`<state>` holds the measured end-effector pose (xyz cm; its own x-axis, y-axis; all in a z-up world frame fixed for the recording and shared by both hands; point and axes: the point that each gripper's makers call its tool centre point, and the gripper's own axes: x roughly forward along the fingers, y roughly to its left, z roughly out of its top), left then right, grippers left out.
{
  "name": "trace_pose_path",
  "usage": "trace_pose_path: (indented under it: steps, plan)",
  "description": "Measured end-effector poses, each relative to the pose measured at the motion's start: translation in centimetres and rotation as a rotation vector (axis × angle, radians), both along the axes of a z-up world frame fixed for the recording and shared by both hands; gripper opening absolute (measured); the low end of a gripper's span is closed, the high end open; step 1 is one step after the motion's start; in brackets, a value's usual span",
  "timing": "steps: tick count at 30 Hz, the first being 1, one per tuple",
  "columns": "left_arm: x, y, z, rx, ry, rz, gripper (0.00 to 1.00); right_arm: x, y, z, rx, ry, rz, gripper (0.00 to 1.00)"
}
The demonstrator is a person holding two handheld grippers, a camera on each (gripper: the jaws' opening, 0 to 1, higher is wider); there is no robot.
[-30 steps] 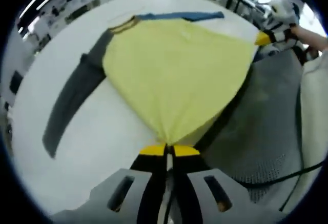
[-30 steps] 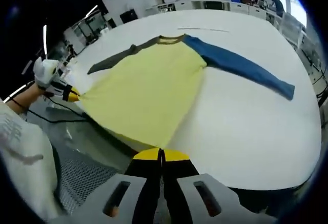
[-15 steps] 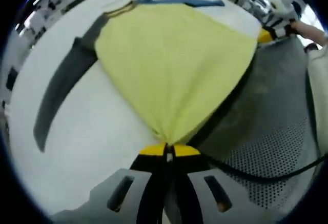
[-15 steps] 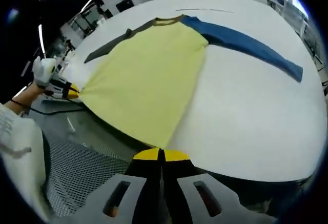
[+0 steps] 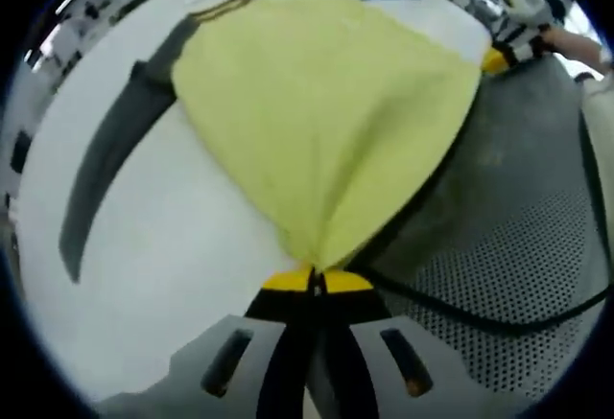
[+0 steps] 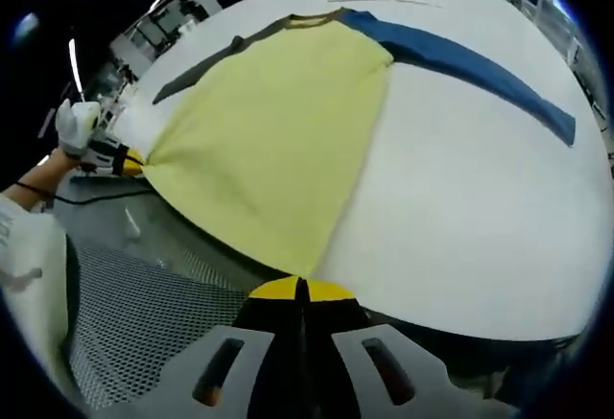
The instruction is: Fold the garment on the visible template until the final outline fits inside the template.
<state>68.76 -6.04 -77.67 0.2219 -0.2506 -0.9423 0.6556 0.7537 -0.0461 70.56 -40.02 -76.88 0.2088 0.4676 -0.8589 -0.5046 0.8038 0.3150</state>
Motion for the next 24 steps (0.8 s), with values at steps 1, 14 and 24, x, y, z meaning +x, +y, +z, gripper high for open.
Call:
trace_pose_path:
  steps: [1, 14, 24]
  plan:
    - [0.0, -0.06, 0.11, -0.006, 0.001, 0.006, 0.0, -0.02, -0.01, 0.01, -0.001, 0.002, 0.001, 0.01]
    - [0.05, 0.09, -0.18, -0.012, -0.009, 0.012, 0.0, -0.28, -0.18, -0.61, -0.013, 0.047, -0.008, 0.01]
    - [-0.04, 0.03, -0.3, -0.012, -0.001, 0.016, 0.0, -0.5, -0.18, -0.8, -0.021, 0.079, -0.014, 0.01]
